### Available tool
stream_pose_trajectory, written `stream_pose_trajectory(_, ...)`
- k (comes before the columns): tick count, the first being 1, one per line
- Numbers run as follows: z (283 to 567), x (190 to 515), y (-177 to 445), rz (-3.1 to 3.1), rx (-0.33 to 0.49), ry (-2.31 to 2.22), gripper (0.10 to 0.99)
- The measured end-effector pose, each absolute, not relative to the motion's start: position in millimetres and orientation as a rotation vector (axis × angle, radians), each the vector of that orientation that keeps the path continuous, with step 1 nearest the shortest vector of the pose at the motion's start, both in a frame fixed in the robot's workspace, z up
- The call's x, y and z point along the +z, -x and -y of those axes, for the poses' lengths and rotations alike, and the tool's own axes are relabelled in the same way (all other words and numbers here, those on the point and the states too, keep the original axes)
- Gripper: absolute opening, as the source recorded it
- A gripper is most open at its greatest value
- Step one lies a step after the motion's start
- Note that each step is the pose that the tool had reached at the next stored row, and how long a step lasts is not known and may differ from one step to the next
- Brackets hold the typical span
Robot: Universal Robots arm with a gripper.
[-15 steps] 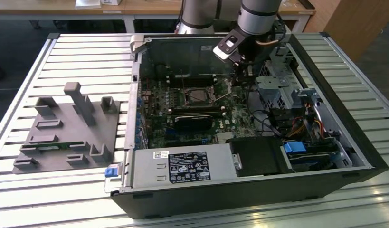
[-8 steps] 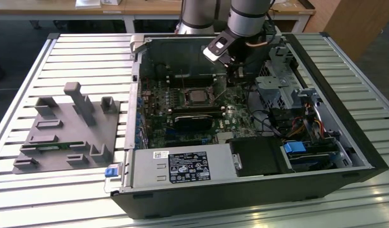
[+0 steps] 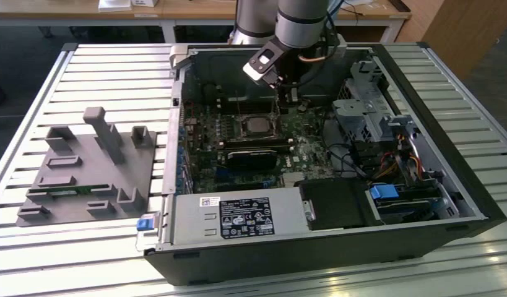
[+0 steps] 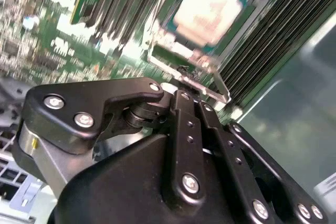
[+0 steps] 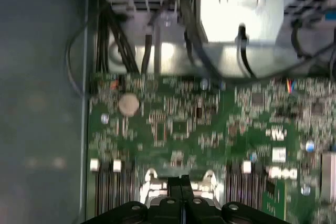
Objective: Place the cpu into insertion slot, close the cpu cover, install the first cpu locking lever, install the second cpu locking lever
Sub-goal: 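Close the cpu cover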
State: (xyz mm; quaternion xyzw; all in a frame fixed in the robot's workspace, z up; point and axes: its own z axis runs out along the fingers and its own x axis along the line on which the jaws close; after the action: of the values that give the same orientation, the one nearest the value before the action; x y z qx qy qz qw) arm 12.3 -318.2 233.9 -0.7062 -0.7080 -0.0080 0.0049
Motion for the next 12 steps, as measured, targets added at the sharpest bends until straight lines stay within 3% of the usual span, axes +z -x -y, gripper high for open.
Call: stream_pose_trajectory(12,317.3,217.7,26.5,2.217,-0.023,2.211,0.118)
